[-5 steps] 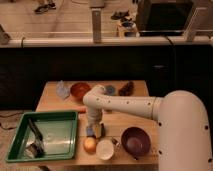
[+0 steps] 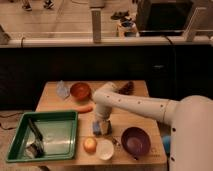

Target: Place sponge in tray

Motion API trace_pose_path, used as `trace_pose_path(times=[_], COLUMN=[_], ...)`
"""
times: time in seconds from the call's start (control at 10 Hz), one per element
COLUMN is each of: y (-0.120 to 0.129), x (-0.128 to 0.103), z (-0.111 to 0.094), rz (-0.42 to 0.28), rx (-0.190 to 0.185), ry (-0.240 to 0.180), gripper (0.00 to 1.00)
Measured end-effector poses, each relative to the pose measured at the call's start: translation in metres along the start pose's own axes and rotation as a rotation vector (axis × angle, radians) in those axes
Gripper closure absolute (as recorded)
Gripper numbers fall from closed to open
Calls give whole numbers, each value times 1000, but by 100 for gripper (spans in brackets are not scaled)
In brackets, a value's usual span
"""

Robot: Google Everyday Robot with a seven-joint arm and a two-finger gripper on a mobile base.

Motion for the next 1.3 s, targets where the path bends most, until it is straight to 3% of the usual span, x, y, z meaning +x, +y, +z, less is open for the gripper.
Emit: trace_pose_path(times=[0.3, 0.6, 1.0, 1.3], y=[-12, -34, -70, -94], x=[-2, -28, -103, -171], z=[-30, -43, -53, -37], rz=[-4, -52, -198, -327], rx=[36, 33, 12, -27], ry=[-8, -13, -38, -62], gripper=[100, 100, 100, 100])
